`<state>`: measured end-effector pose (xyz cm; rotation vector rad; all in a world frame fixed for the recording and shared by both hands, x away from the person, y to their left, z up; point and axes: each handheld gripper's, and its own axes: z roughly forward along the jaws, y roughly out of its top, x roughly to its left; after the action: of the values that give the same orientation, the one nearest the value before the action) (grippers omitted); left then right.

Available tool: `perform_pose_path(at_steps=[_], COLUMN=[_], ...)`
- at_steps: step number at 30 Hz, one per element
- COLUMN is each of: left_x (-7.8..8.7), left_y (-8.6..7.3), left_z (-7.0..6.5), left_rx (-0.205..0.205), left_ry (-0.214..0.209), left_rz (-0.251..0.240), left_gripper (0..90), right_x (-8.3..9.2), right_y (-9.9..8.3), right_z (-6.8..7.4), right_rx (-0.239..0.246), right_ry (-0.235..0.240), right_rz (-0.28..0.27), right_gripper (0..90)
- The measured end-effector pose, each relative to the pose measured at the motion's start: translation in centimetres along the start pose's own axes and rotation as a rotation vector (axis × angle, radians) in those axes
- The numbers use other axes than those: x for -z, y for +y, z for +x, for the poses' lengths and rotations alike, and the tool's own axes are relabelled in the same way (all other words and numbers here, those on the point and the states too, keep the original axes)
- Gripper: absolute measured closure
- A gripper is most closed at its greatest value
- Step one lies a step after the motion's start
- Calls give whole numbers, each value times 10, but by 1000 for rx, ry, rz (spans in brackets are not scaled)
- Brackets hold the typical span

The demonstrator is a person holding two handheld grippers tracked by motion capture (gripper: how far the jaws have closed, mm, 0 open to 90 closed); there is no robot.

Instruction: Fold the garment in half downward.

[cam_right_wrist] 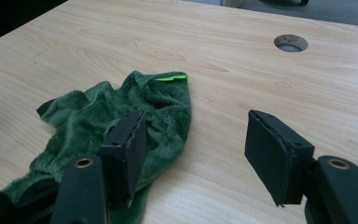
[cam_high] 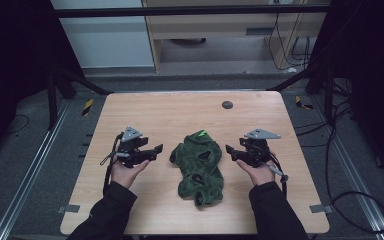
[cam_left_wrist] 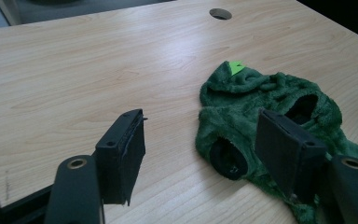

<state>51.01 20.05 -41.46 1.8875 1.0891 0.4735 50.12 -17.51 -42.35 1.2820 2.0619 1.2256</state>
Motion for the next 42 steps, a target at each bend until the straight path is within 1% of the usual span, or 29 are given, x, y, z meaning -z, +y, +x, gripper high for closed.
perform_pose_path(at_steps=[3,6,7,9,10,11,12,15,16,19,22,24,25,27,30,32,35,38,39,42], left_x=[-7,-14,-15,-18,-19,-21,-23,-28,-30,-35,-43,-51,-51,-57,-63,-66,-72,-78,-79,-86], left_y=[1,4,4,7,8,10,11,13,13,13,13,13,13,13,15,16,17,16,16,13], left_z=[-1,-3,-3,-5,-5,-5,-6,-5,-5,-4,-3,-2,-2,-3,-2,-3,-3,-2,-2,-1], left_rx=[4,-4,-6,-10,-9,-15,-19,-21,-20,-27,-19,-17,-17,-30,-31,-26,-32,-30,-24,-25], left_ry=[-10,-7,-9,-13,-15,-15,-14,-23,-26,-23,-19,-19,-19,-13,-12,-17,-23,-28,-32,-34], left_rz=[4,10,12,3,4,7,7,8,9,21,30,43,43,60,69,71,82,90,90,106], left_gripper=[334,338,339,342,345,345,347,347,352,357,372,380,384,386,397,409,419,433,442,456], right_x=[-4,-8,-10,-12,-17,-17,-22,-26,-30,-33,-41,-44,-44,-47,-52,-56,-59,-63,-64,-69], right_y=[4,8,9,11,13,13,14,14,13,12,11,11,11,12,12,12,10,9,9,8], right_z=[0,1,1,2,3,3,2,1,0,-1,-6,-7,-7,-7,-6,-7,-8,-10,-10,-11], right_rx=[0,-2,4,-4,0,0,0,3,2,3,-4,-10,-10,-4,-3,-7,-7,-18,-30,-34], right_ry=[-8,-4,-4,3,2,2,2,-6,-12,-14,-18,-12,-12,-12,-12,-8,-10,-9,-4,-2], right_rz=[-5,-4,-6,-3,-1,-1,5,15,24,32,42,44,44,47,51,55,63,64,66,74], right_gripper=[389,394,396,399,401,401,404,411,418,427,444,451,451,456,463,469,474,482,485,489])
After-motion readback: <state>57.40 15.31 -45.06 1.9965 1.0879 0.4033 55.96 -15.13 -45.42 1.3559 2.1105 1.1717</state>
